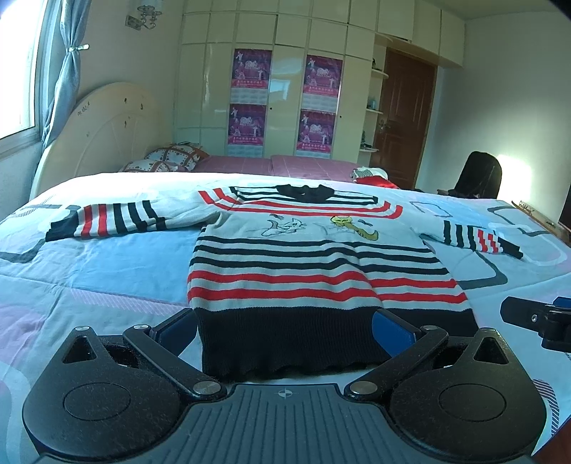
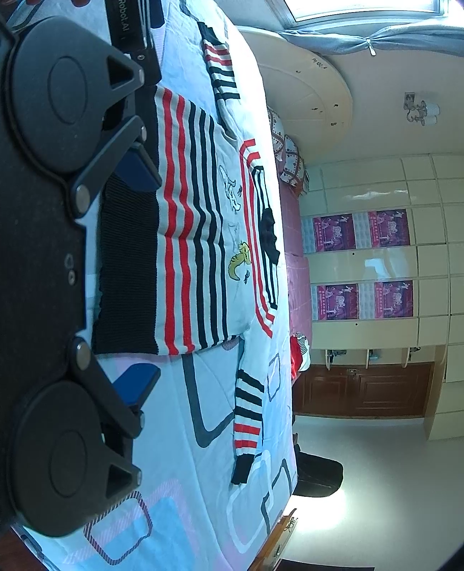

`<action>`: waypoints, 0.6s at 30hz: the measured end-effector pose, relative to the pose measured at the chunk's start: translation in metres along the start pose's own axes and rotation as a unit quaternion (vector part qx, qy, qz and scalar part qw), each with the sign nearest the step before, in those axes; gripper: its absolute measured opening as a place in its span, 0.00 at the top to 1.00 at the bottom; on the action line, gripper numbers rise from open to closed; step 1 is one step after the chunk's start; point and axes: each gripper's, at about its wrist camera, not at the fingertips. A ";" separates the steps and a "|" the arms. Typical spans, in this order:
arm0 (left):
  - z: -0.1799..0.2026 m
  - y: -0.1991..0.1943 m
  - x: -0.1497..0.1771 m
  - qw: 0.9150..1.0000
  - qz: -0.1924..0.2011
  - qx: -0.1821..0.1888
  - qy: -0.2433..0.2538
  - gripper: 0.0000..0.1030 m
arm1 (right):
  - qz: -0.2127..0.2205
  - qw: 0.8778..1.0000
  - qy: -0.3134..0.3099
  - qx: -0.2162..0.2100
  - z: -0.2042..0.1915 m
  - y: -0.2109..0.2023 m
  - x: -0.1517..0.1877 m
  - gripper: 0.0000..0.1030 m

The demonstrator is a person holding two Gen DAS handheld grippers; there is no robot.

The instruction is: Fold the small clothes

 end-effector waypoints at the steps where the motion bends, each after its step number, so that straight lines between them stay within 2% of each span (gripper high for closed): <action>1: 0.000 0.000 0.000 1.000 0.000 0.000 0.000 0.00 | -0.001 1.000 0.000 0.001 -0.001 0.000 0.000 0.01; 18: 0.001 0.000 0.000 1.000 -0.002 0.001 0.001 0.00 | -0.003 1.000 -0.003 0.003 -0.003 0.005 0.000 0.01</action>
Point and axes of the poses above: each gripper's, at about its wrist camera, not at the fingertips, and y roughly the way its jaws point, z to its right, x to its underside, and after that the axes turned 7 degrees about -z, right-handed
